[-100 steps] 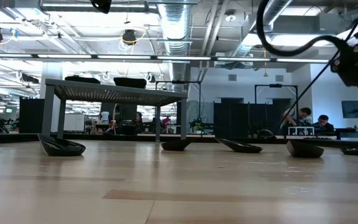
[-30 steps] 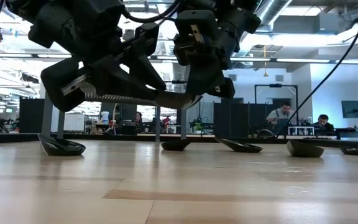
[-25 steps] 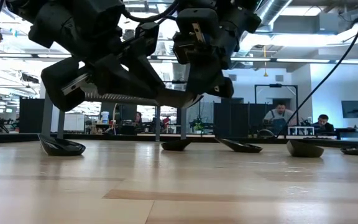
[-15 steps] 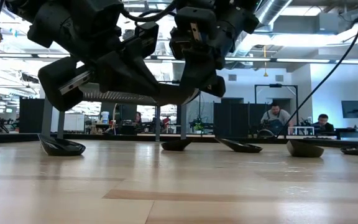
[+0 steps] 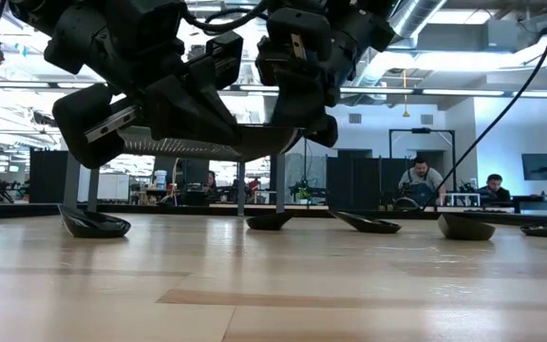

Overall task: Pick & Place Mini shaped plates
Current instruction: Stack the black leaf-shaped plate on top of the black leaf-shaped plate on the shelf

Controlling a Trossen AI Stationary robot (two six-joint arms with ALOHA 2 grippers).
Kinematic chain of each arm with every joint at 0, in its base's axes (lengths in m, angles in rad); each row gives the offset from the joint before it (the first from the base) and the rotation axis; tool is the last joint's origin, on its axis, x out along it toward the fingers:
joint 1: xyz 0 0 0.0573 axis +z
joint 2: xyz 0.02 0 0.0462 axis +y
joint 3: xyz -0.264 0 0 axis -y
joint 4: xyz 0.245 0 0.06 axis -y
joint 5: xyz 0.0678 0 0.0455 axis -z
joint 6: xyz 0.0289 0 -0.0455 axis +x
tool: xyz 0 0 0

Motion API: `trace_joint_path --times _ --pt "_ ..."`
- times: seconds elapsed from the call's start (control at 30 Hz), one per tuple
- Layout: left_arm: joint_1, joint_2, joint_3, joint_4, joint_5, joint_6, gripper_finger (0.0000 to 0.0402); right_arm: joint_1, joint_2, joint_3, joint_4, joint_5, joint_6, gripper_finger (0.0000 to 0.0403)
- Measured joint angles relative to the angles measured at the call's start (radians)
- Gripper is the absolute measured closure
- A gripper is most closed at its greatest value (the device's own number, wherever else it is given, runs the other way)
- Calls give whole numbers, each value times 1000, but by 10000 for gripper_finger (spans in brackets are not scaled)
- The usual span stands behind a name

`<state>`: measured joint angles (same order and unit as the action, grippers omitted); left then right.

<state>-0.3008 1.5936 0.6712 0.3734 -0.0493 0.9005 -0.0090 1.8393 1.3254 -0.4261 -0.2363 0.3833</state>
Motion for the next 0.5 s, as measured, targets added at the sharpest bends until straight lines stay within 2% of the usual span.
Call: trace_joint_path --times 0.2,0.33,0.5 --pt "0 0 0 -8 1 0 392 -4 0 0 16 20 0 301" --pt "0 0 0 -9 1 -29 390 -20 -9 8 4 20 4 284" --pt "0 0 0 -33 2 -95 392 -52 -9 97 -189 20 -15 280"
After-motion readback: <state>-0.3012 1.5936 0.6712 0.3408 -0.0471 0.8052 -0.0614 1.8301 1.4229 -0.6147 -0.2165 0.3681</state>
